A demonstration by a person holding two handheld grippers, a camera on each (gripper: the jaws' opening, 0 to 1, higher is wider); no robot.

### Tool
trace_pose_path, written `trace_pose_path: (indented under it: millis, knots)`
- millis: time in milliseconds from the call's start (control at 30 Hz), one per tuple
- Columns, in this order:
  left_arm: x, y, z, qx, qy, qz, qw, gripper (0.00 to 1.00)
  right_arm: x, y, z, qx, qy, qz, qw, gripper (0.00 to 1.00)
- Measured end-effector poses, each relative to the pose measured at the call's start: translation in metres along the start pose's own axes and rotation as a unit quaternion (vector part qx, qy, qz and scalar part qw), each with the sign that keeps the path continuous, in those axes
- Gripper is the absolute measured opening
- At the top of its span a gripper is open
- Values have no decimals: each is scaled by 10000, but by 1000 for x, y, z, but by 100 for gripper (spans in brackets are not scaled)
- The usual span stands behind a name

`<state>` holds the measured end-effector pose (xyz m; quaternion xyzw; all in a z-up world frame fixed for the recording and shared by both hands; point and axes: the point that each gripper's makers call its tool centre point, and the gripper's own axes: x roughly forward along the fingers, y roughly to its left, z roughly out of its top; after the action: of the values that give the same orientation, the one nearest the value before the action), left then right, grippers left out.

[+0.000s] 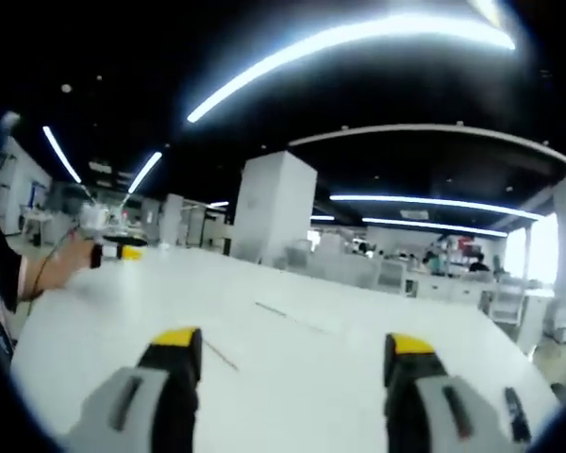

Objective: Locate the socket holder cover, grip the socket holder cover, clip it into the socket holder slot.

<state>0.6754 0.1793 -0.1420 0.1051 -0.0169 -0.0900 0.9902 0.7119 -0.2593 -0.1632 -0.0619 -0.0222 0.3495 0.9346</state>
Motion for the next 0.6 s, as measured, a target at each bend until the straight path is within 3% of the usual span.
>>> trace_pose_path:
  millis: [33,167,367,467,600]
  knots:
    - [1,-4,5,133,33,-46,9999,57,-1,-1,0,16,-8,-29,10000,79]
    - [8,-44,29,37,55,-722,9974,78,-3,-5,1,85,-29,-98,9999,78]
    - [15,-78,42,214,283,-1043,9939,78,-4,-7,1,116,-37,-105,9999,78]
    - [18,-97,43,220,545,-1324,9895,79,-3,-4,1,104,-41,-48,9999,78]
    - [22,-120,39,377,1061,-1747,9782,81,-2,-6,-1,89,25,-47,9999,77]
